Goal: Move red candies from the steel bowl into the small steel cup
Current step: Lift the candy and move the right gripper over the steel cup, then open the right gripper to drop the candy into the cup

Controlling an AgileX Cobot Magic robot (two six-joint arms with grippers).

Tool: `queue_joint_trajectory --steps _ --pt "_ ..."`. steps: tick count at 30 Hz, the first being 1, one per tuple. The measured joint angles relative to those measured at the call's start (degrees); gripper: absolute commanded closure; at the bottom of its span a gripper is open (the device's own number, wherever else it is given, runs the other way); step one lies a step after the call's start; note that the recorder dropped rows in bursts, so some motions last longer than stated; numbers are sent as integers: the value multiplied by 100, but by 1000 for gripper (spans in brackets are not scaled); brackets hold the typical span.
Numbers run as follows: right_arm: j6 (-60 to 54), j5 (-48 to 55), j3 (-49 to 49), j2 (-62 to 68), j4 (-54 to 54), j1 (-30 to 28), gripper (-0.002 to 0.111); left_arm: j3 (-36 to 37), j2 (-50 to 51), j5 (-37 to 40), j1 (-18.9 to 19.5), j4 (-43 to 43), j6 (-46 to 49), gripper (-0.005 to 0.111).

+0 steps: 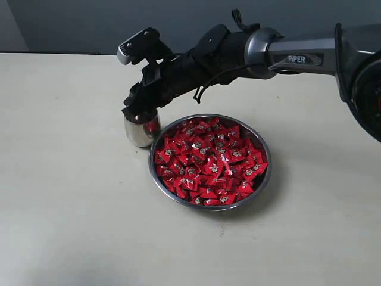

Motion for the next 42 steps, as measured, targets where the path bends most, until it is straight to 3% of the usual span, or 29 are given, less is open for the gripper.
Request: queue_joint_trajectory --steps 13,15,19,30,38,42 --pt "148 48 0 -159 -33 0 72 0 0 0 0 0 0 106" --pt "202 72 0 -302 -33 0 80 0 0 0 0 0 0 106" --pt "342 122 0 -597 -36 0 108 0 0 0 0 0 0 106" --pt "1138 500 67 -1451 -394 0 109 0 0 0 0 0 0 106" --pt "1287 -736 1343 -2304 -861 -10 109 0 0 0 0 0 0 106" --pt "1287 -867 1850 -2631 -987 -191 109 0 0 0 0 0 0 106"
